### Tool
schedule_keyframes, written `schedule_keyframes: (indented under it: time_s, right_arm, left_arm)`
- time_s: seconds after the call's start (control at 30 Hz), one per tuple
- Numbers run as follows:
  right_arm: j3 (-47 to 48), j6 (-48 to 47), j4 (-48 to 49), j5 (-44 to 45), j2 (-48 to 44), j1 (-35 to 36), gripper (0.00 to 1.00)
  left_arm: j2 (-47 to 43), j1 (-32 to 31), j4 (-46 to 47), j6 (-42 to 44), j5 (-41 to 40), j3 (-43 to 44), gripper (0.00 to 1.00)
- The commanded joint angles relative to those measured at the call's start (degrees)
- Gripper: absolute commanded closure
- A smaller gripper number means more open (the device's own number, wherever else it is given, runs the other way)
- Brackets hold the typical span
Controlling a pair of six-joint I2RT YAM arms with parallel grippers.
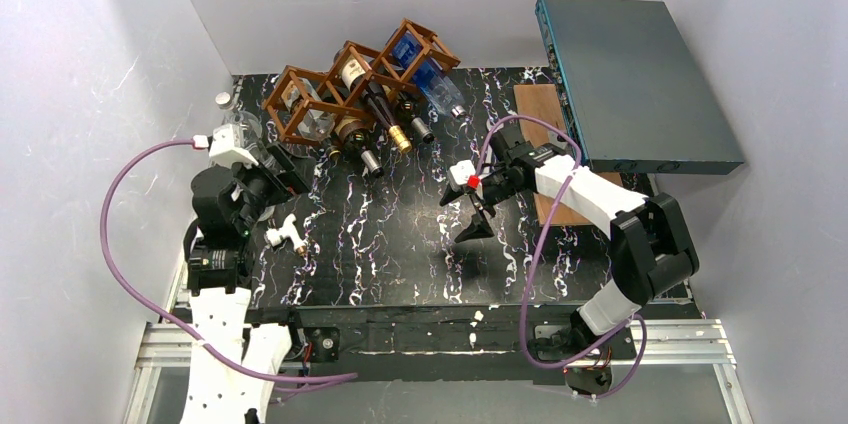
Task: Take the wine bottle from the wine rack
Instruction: Pick up the wine bottle from the wine rack.
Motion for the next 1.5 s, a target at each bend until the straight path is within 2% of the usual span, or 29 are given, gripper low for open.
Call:
schedule_keyframes:
  time_s: [0.0,0.17,0.33,0.47,0.6,0.7,0.9,1.1,1.47]
  right_arm:
    - [1.24,3.73,2.53,1.49,-4.36,-0.18,0.02]
    - [0.58,7.17,2.66,3.39,-6.87,-0.11,0.02]
    - [1.05,13.01,2.41,9.47,-9.61,0.82,0.02]
    - [2.09,17.01,1.37,13.73,-10.65,1.40,0.02]
    - [1.48,18.53,1.11,14.40,-11.70,1.45,0.02]
    - [-0.06,19.96,1.87,14.38,-12.83,1.42,0.02]
    - [-3.76,20.71,4.33,13.37,-13.41,1.43,0.02]
    - [-4.76,20.54,5.27,14.75,-13.11,1.43,0.02]
    - [-5.85,19.59,5.82,15.45,-12.34,1.25,0.02]
  left_arm:
    - [0.51,-2.14,-2.09,-0.66,2.47,2.40,0.02]
    - [2.94,-5.76,-1.92,-2.43,2.21,3.22,0.02]
    - [4.58,-10.57,-1.91,-2.83,-0.84,3.85,0.02]
    - [5.58,-13.41,-1.91,-2.97,-4.64,4.10,0.02]
    - [9.85,-16.72,-2.68,-5.01,-10.22,6.28,0.02]
    - [14.75,-20.95,-5.17,-6.62,-20.31,9.37,0.02]
    - [19.13,-28.31,-5.22,-8.11,-39.50,11.70,0.02]
    - [24.04,-30.19,-2.24,-8.53,-46.42,12.47,0.02]
    - [30.61,-30.16,7.62,-5.05,-50.38,10.94,0.02]
